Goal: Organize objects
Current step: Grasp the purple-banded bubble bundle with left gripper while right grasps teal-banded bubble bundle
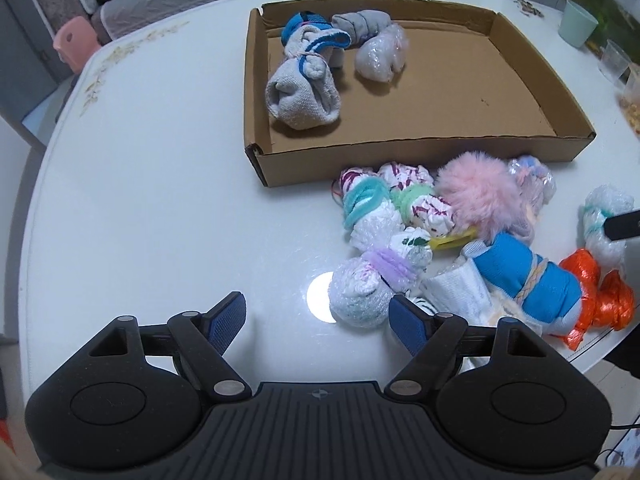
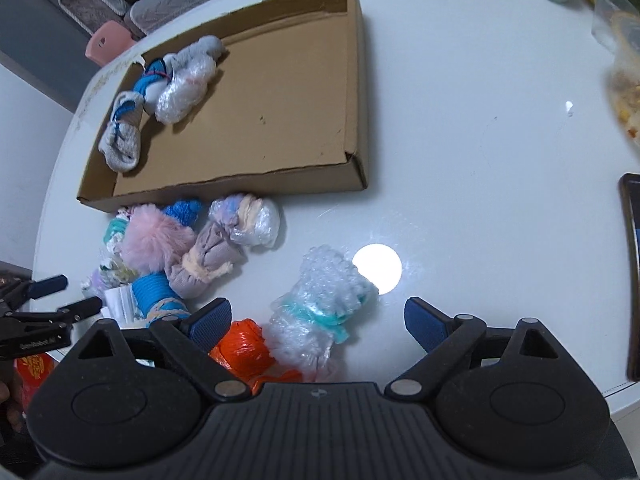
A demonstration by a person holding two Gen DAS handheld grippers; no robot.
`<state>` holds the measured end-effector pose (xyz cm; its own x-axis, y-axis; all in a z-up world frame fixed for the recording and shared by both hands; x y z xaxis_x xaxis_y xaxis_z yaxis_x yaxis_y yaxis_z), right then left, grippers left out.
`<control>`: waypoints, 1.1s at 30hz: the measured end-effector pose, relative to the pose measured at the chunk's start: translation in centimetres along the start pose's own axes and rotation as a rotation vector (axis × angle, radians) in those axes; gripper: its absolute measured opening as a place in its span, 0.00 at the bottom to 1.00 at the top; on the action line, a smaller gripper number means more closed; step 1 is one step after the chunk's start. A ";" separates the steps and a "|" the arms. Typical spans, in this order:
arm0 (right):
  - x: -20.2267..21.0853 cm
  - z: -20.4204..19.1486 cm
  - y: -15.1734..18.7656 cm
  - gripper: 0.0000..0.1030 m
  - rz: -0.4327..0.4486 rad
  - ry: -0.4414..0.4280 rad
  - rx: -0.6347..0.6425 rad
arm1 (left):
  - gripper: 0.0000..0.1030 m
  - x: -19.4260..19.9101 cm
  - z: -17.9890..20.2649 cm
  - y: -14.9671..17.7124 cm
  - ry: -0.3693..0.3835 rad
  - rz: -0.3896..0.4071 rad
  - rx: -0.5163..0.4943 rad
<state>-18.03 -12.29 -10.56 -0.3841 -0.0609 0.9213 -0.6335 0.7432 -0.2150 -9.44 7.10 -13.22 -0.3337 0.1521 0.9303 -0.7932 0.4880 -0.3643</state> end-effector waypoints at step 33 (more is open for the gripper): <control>-0.2 2.9 1.1 0.47 0.017 0.009 -0.073 | 0.42 -1.3 0.2 -0.9 0.178 -0.047 0.239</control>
<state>-20.65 -13.40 -11.90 -0.3883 -0.0422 0.9206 -0.5759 0.7909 -0.2067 -8.43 6.29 -14.08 -0.2160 0.2924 0.9316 -0.9100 0.2854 -0.3006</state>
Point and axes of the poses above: each gripper's, at about its wrist camera, not at the fingertips, and x roughly against the way its jaws point, z to its right, y to its underside, the point moved 8 cm from there along -x, roughly the way its jaws point, and after that the axes turned 3 degrees about -x, right-handed, at the moved point
